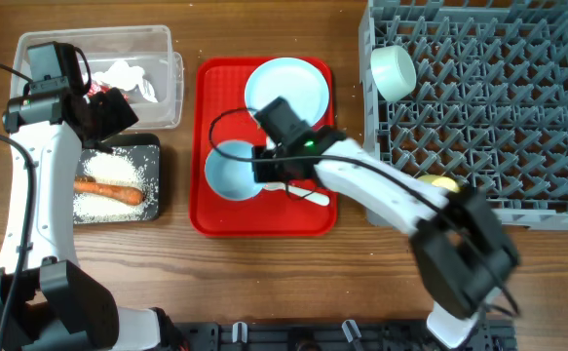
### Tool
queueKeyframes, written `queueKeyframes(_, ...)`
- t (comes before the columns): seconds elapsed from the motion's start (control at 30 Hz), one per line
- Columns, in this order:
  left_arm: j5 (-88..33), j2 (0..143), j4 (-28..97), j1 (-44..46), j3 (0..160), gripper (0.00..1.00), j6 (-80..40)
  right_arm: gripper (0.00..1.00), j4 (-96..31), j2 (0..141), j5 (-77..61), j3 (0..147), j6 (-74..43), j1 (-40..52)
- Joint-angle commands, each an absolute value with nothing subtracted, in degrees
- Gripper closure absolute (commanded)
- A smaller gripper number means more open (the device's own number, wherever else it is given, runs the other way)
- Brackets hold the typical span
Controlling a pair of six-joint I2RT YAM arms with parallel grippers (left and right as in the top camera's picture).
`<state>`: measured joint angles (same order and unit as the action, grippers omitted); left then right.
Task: Sort waste into correct bins and load items into the dishwasher rack
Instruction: 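Reach the right gripper to the light-blue bowl and grasp it, then place the light-blue bowl into the dish rack with the right gripper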
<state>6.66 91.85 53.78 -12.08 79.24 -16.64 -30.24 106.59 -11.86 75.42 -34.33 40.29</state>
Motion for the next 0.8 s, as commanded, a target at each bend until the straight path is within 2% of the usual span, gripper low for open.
queueKeyframes(0.0, 7.35, 91.20, 53.67, -12.38, 80.09, 0.00, -16.97, 0.96, -34.04, 93.23, -6.68, 75.53, -31.40, 36.88)
queueKeyframes(0.07, 7.35, 91.20, 53.67, -12.38, 80.09, 0.00, -16.97, 0.96, -39.46, 87.11, 4.08, 75.53, -30.22, 35.51)
queueKeyframes(0.13, 7.35, 91.20, 53.67, -12.38, 80.09, 0.00, -16.95, 0.96, -49.12, 80.44, 25.19, 75.53, -30.06, 34.30)
queueKeyframes(0.2, 7.35, 91.20, 53.67, -12.38, 80.09, 0.00, -16.95, 0.96, -54.65, 78.83, 40.38, 75.50, -30.52, 34.02)
queueKeyframes(0.27, 7.35, 91.20, 53.67, -12.38, 80.09, 0.00, -16.97, 0.96, -64.10, 80.62, 63.55, 75.46, -29.56, 33.87)
queueKeyframes(0.3, 7.35, 91.20, 53.67, -12.38, 80.09, 0.00, -16.97, 0.96, -65.63, 81.58, 67.31, 75.44, -29.06, 33.63)
queueKeyframes(0.47, 7.35, 91.20, 53.67, -12.38, 80.09, 0.00, -16.97, 0.96, -62.92, 89.19, 72.23, 75.44, -23.27, 28.34)
queueKeyframes(0.53, 7.38, 91.20, 53.67, -12.38, 80.09, 0.00, -16.97, 0.96, -56.42, 95.68, 75.83, 75.44, -16.03, 23.35)
queueKeyframes(0.67, 7.35, 91.20, 53.67, -12.38, 80.09, 0.00, -16.97, 0.96, -49.93, 101.51, 75.61, 75.44, -10.39, 20.25)
queueKeyframes(0.77, 7.35, 91.20, 53.67, -12.38, 80.09, 0.00, -16.95, 0.96, -48.49, 103.61, 72.18, 75.44, -10.44, 20.12)
